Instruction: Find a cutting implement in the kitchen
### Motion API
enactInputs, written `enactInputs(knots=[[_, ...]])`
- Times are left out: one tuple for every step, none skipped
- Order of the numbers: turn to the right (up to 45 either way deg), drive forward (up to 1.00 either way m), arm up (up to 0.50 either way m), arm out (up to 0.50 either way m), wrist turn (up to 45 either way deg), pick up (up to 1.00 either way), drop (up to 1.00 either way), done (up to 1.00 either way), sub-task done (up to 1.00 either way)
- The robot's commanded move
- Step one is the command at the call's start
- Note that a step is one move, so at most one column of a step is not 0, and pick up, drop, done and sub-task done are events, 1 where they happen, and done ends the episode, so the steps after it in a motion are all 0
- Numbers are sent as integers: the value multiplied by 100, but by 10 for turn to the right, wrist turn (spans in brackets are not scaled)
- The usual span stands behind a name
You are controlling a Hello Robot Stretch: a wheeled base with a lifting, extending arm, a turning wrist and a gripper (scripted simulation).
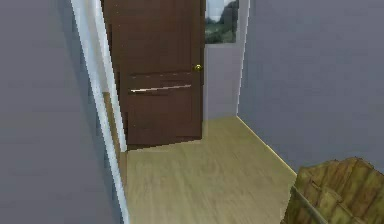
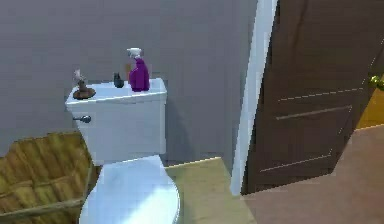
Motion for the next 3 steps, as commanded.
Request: enactInputs(knots=[[0,70,0,0,0,0,0,0,0],[0,60,0,0,0,0,0,0,0],[-450,0,0,0,0,0,0,0,0]])
